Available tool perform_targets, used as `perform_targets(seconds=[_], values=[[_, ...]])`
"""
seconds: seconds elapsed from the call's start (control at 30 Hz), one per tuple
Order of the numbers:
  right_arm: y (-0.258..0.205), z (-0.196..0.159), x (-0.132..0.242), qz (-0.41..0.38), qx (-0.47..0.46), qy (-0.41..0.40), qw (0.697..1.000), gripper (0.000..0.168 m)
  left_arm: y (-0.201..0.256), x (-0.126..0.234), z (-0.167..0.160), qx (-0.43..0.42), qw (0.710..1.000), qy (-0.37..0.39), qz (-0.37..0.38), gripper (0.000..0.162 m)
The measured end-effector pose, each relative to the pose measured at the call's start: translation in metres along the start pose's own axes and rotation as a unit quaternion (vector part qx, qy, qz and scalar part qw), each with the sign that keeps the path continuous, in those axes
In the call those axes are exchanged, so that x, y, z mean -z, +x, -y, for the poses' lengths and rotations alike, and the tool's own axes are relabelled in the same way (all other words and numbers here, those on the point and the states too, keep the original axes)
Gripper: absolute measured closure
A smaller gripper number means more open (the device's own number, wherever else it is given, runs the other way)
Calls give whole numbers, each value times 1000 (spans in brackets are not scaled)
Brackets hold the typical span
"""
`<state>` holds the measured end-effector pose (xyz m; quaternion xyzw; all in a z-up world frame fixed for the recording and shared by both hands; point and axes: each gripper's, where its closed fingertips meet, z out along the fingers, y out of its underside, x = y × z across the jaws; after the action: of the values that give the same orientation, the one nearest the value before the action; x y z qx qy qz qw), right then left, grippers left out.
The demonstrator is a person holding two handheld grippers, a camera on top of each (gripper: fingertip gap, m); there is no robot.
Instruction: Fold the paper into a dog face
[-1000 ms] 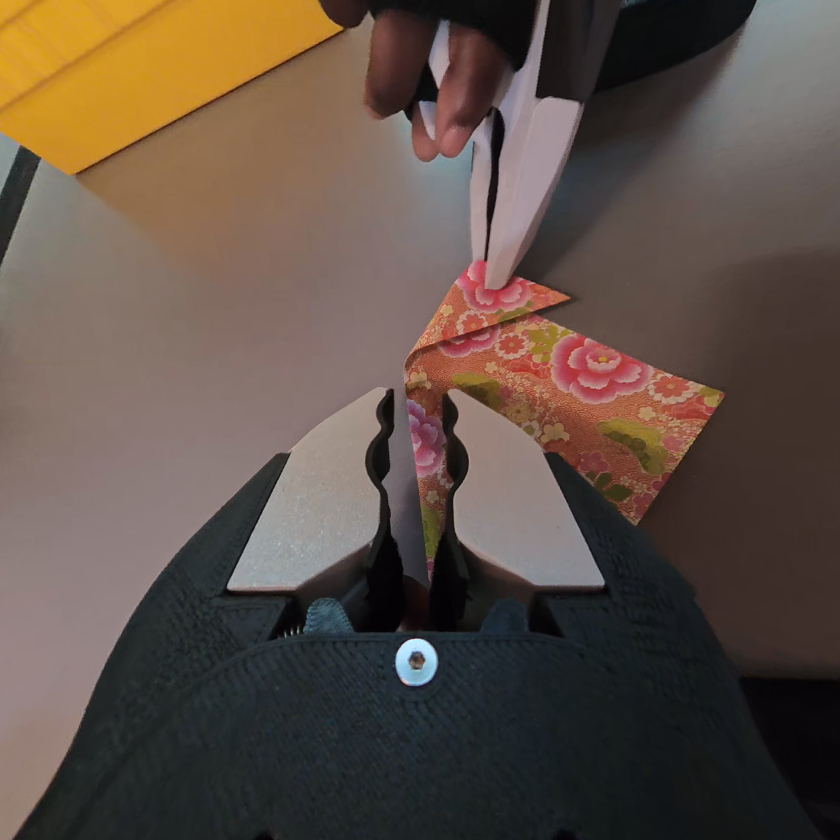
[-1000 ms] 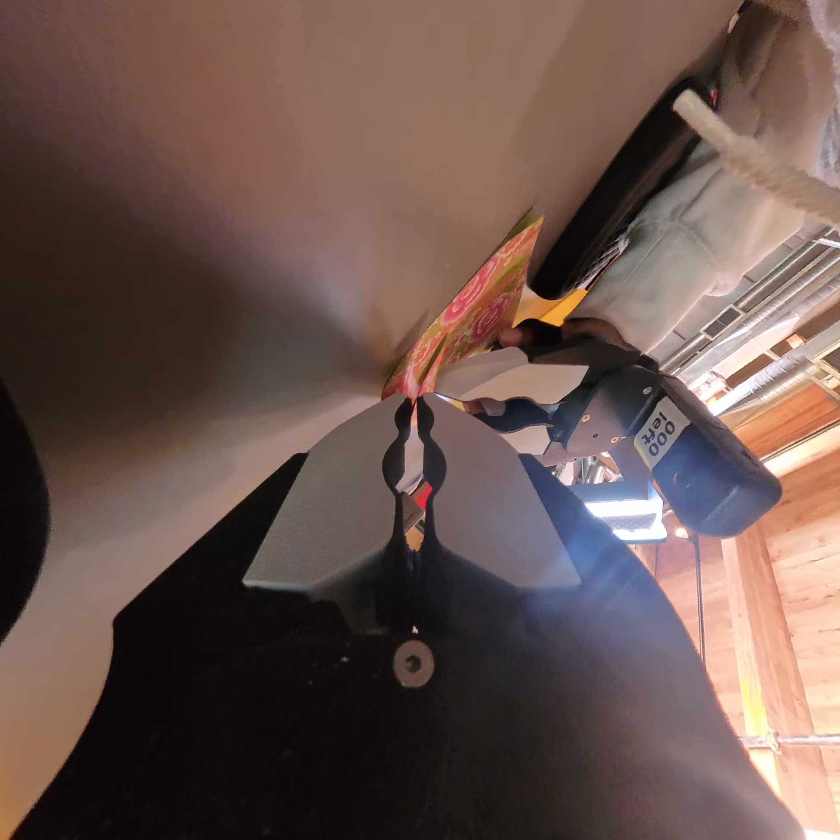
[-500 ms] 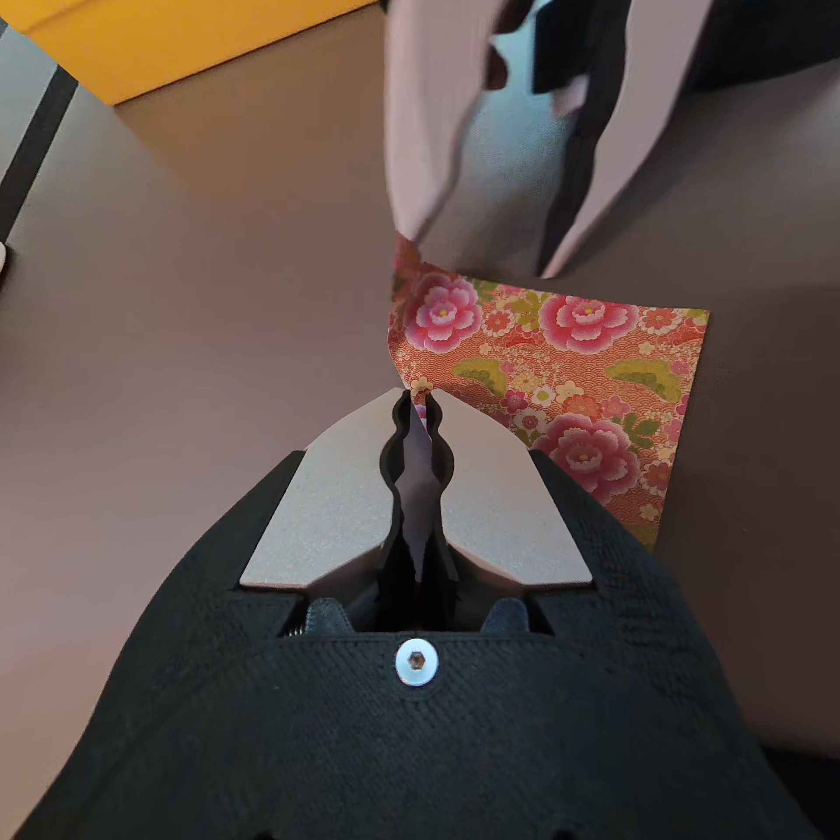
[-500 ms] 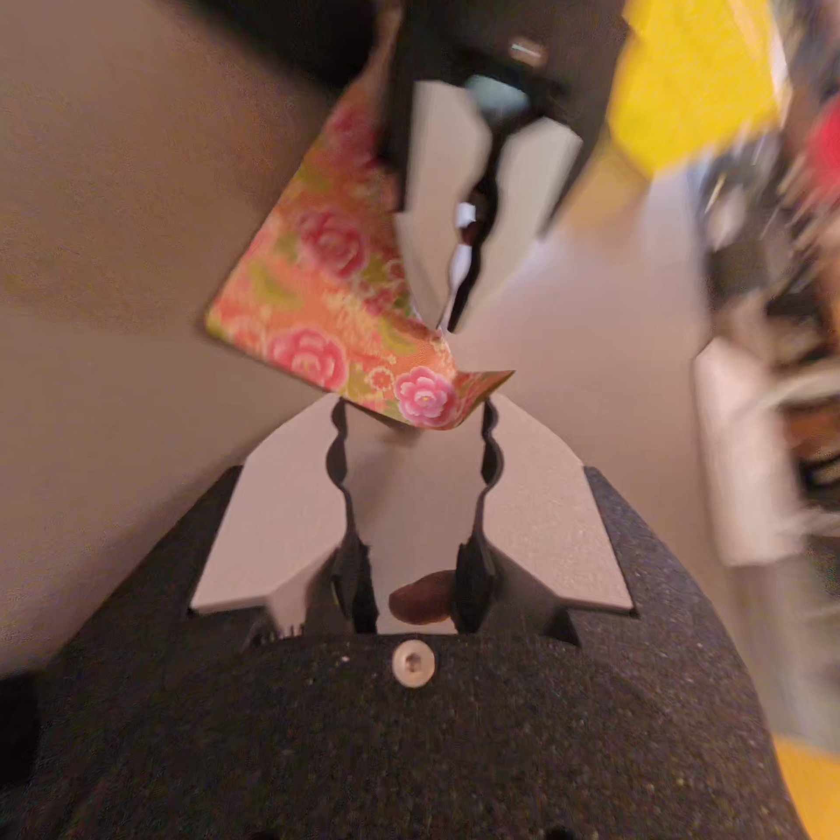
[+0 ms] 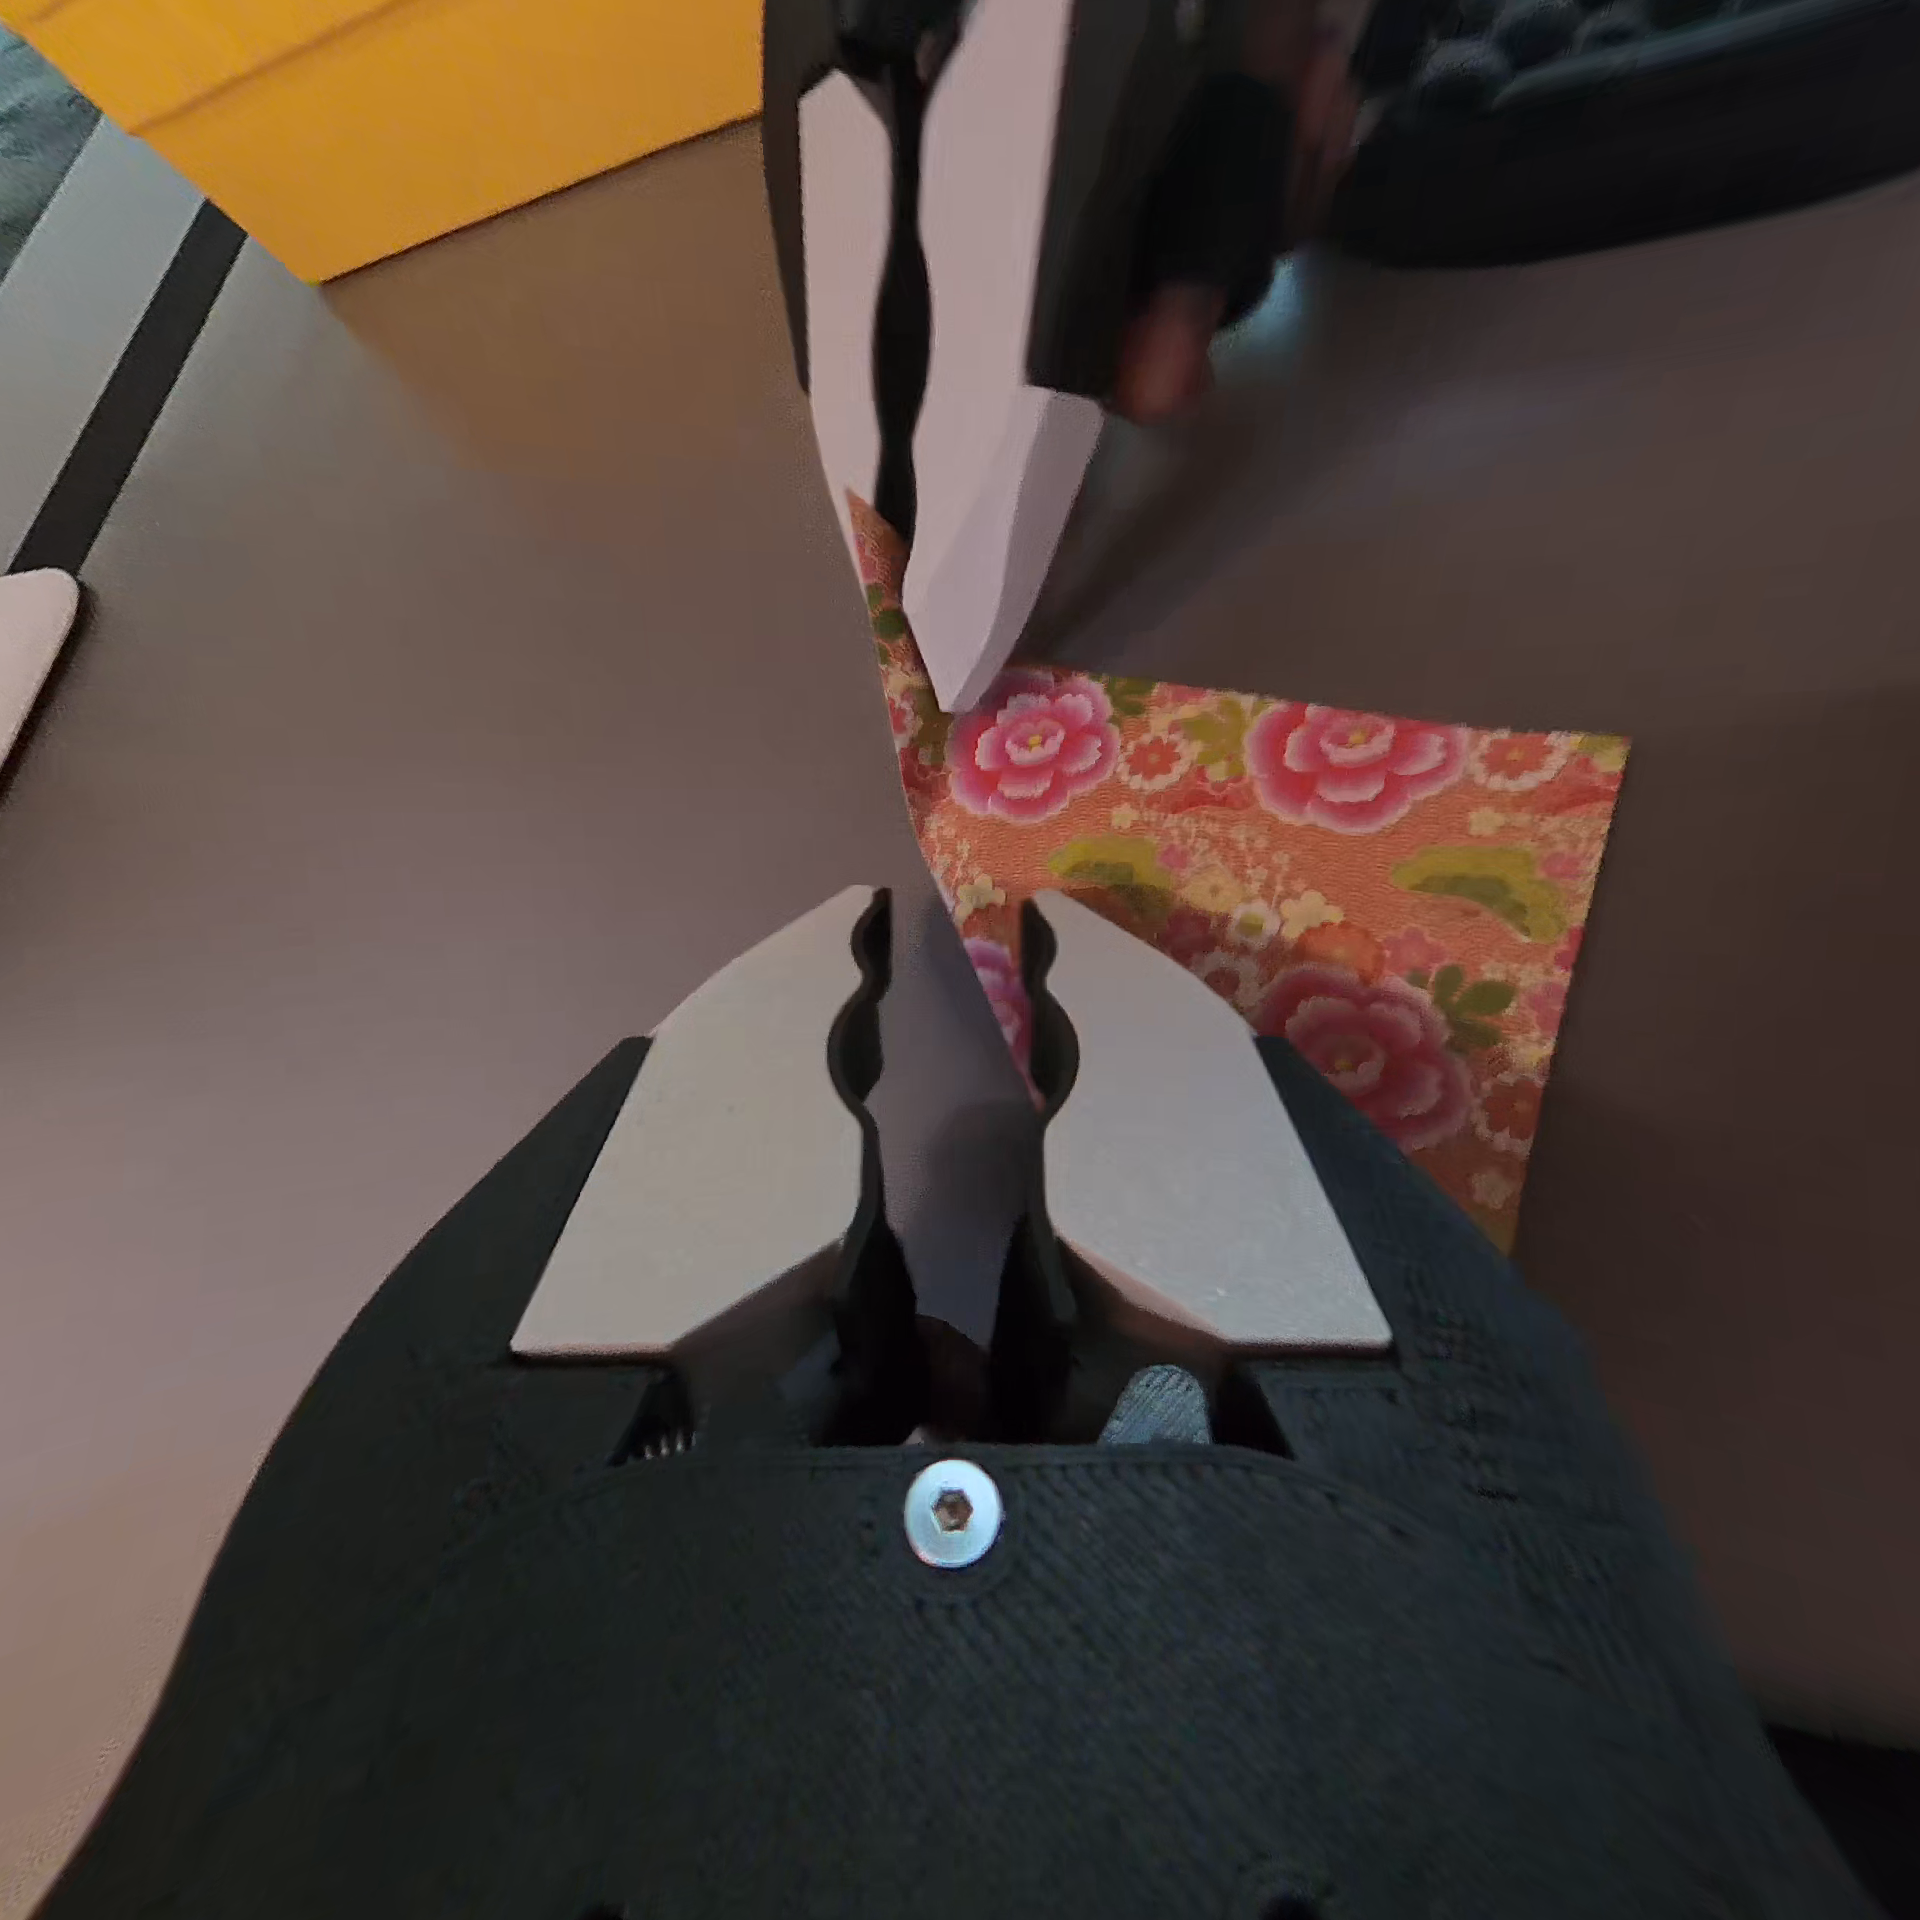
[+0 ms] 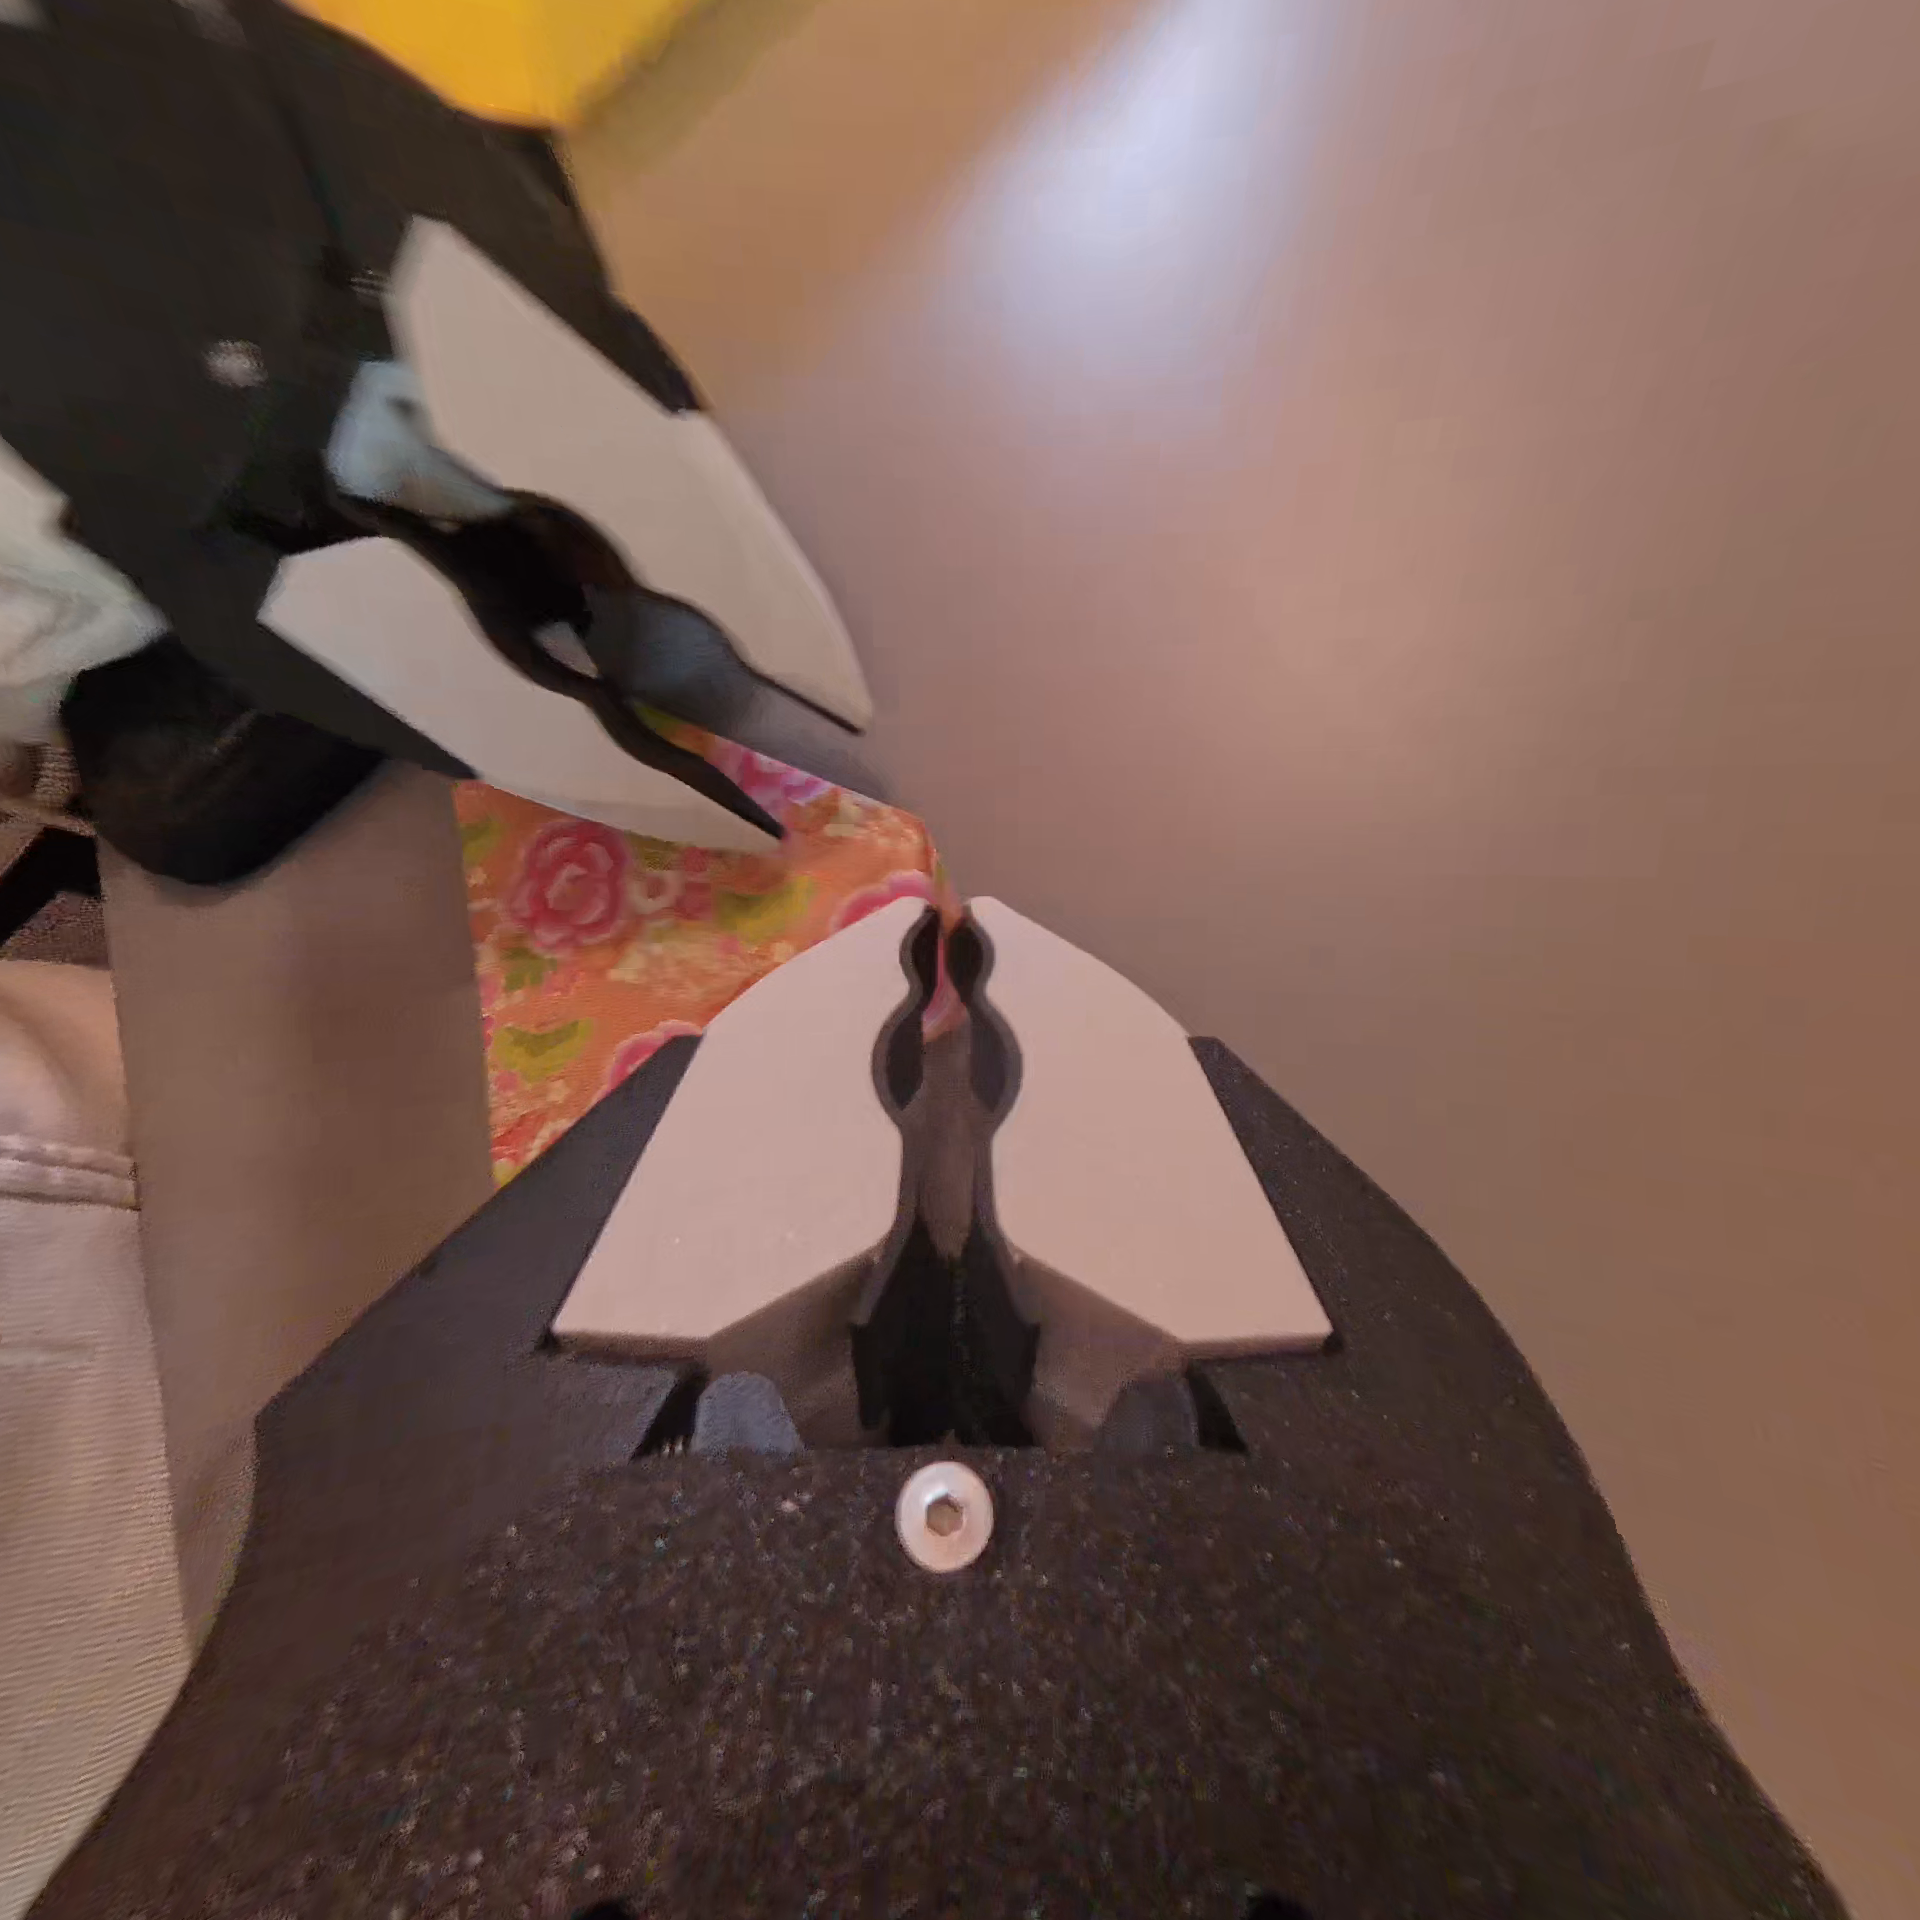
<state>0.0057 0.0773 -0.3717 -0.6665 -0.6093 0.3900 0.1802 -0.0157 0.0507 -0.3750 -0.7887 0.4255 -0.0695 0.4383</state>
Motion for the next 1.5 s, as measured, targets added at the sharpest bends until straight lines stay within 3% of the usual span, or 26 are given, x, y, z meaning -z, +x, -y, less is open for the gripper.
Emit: perform_targets(seconds=[0.1,0.23,0.37,0.43,0.47,0.53,0.57,0.73,0.8,1.0,1.13,1.3,1.4,1.5], values=[[-17,24,13,9,109,97,989,167,-2,10,10,85,994,46,-56,131],[-39,29,21,28,220,126,967,168,1,19,18,189,965,81,-165,142],[-45,37,24,42,231,158,959,167,14,22,21,179,957,83,-214,161],[-40,41,26,34,202,170,964,166,12,23,24,185,955,95,-213,162],[-36,43,27,28,169,177,969,157,10,25,26,195,952,105,-212,162],[-31,39,26,44,94,172,980,120,3,30,29,221,944,130,-209,162],[-31,33,23,60,68,157,983,117,-2,31,30,235,940,140,-206,162],[-37,39,17,56,113,163,979,164,-5,29,28,252,937,134,-203,162],[-35,36,15,21,176,154,972,168,-8,24,23,256,942,113,-187,162],[-38,3,4,-48,426,65,901,167,-6,10,-7,209,968,4,-140,159],[-38,-7,3,-54,496,51,865,167,2,4,-13,182,972,-29,-144,155],[-40,-12,2,-95,595,32,797,167,1,12,-4,186,972,12,-146,142],[-44,-11,1,-107,621,41,776,167,6,8,-9,175,973,-13,-147,137],[-44,-10,-1,-127,651,30,748,167,2,2,-12,179,975,-29,-126,143]])
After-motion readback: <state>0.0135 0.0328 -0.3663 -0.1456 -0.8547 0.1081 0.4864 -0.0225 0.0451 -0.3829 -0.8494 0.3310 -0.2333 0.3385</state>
